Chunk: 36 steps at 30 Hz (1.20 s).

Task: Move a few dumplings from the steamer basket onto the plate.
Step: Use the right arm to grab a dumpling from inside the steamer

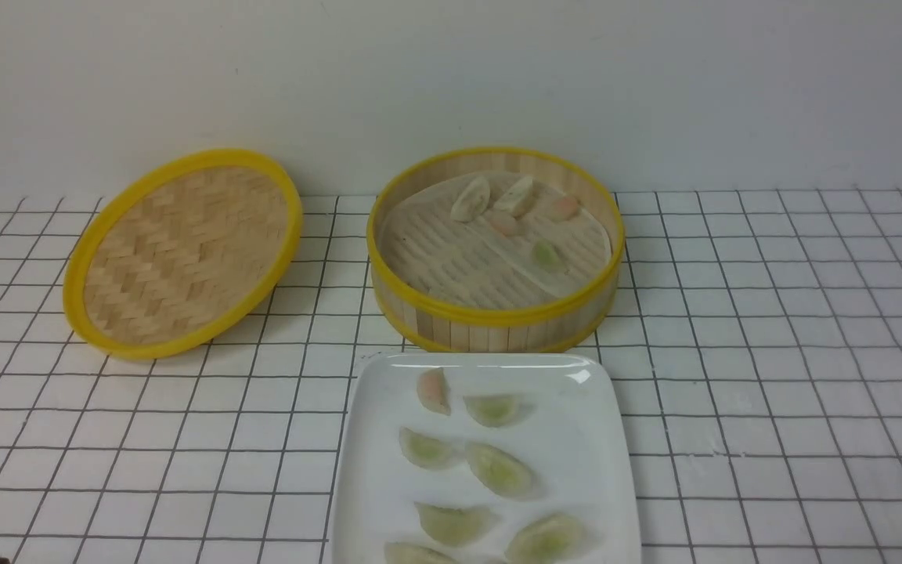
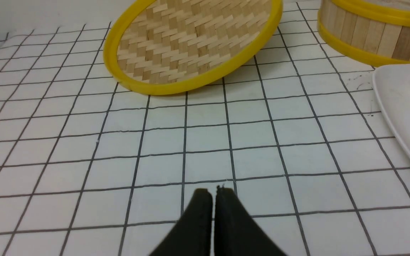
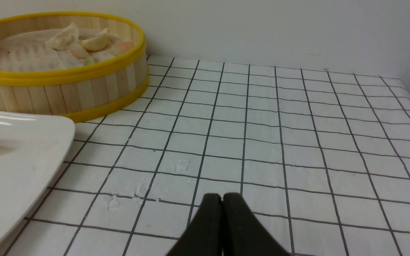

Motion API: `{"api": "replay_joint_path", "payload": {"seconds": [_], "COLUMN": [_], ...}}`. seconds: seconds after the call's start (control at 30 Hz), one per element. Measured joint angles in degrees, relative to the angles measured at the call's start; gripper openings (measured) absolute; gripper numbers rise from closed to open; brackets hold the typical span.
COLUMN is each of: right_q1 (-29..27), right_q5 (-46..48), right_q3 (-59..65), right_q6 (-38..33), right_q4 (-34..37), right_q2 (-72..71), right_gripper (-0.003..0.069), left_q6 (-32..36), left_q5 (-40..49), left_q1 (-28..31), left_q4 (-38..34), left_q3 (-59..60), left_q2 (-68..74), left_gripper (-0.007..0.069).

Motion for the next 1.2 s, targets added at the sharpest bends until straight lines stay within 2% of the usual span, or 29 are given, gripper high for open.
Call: {"api": "replay_joint_path", "payload": {"seconds": [0.13,0.23,0.33,0.37,0.47,0.53,0.6,0.7,0.83,0.87,1.0,1.2], "right_q1": [0.0,0.0,0.0,0.0,0.0,0.0,0.11,0.76,0.97,0.97,1.04,3.51], "right_q5": [-7.88,-16.99,-23.55,-23.93,-30.73,-32.12,-29.45,-19.72,0.05,0.05,22.12,41.62], "right_q3": [0.33,0.33,0.33,0.33,0.33,0.01,-2.32,-11.53,-29.79,-29.79,-49.39,-74.77], "right_q6": [4.06,8.21,8.85,8.85,8.79,8.22,6.11,0.61,-4.46,-4.46,-5.34,-3.16], "right_q4": [14.19,32.55,46.61,47.41,59.43,62.49,60.97,53.0,39.25,39.25,26.53,15.37], "right_q2": [0.0,0.0,0.0,0.0,0.0,0.0,0.0,3.09,22.14,22.14,47.96,77.94], "right_gripper": [-0.0015,-0.0015,-0.0015,-0.0015,-0.0015,-0.0015,-0.0015,-0.0015,-0.0015,-0.0015,-0.0013,-0.0013], "left_q6": [0.0,0.0,0.0,0.0,0.0,0.0,0.0,0.0,0.0,0.0,0.0,0.0], "left_q5": [0.0,0.0,0.0,0.0,0.0,0.0,0.0,0.0,0.0,0.0,0.0,0.0], "left_q1": [0.0,0.0,0.0,0.0,0.0,0.0,0.0,0.0,0.0,0.0,0.0,0.0], "left_q4": [0.0,0.0,0.0,0.0,0.0,0.0,0.0,0.0,0.0,0.0,0.0,0.0], "left_q3": [0.0,0.0,0.0,0.0,0.0,0.0,0.0,0.0,0.0,0.0,0.0,0.0], "left_q2": [0.0,0.0,0.0,0.0,0.0,0.0,0.0,0.0,0.0,0.0,0.0,0.0], "left_gripper": [-0.0006,-0.0006,-0.0006,-0.0006,-0.0006,-0.0006,-0.0006,-0.0006,-0.0006,-0.0006,-0.0006,-0.0006]}}
